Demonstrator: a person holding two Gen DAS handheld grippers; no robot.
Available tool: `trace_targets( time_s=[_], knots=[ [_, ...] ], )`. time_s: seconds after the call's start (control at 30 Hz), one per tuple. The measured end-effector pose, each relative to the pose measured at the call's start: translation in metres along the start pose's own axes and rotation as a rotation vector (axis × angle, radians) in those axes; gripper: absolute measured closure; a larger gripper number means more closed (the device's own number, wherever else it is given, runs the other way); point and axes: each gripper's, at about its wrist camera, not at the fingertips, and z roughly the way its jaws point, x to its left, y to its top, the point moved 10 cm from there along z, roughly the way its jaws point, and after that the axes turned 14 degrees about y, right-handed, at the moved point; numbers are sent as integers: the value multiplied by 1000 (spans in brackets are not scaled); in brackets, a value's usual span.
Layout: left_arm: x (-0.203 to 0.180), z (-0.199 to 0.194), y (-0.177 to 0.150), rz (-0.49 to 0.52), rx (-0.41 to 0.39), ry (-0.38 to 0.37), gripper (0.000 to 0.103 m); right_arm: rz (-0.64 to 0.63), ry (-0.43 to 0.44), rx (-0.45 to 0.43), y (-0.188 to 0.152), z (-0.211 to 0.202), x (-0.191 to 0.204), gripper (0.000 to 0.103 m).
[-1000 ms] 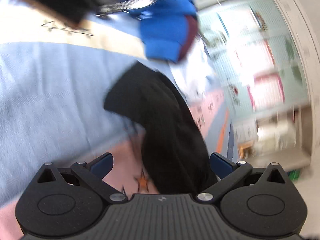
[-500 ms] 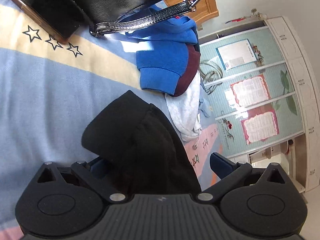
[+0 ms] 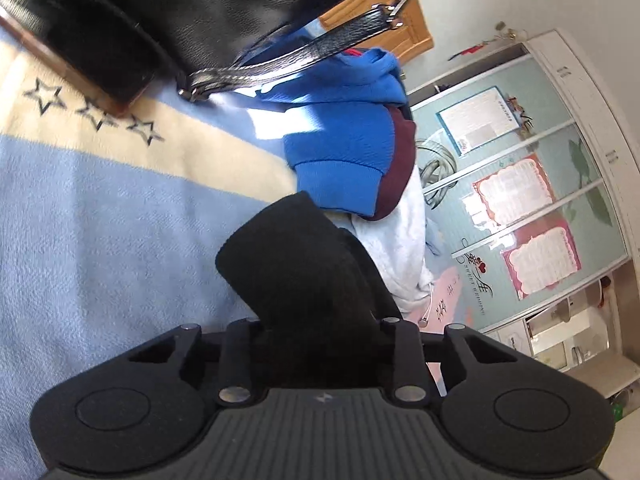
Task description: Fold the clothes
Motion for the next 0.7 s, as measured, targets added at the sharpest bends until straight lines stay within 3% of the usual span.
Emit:
trace_targets(
  time_s=[0.3,0.5,0.7],
  knots=[
    [-33,-22,1,240,-138,44,71,-41,-52,-9,-1,-8,3,71],
    [-110,-63,-16,515,-248,-28,71,-77,-89,-68,7,-45,-1,71],
    [-200,-96,-72,730,-286,-157,71,-88,-62,-125,16,-82,-5,71]
  ],
)
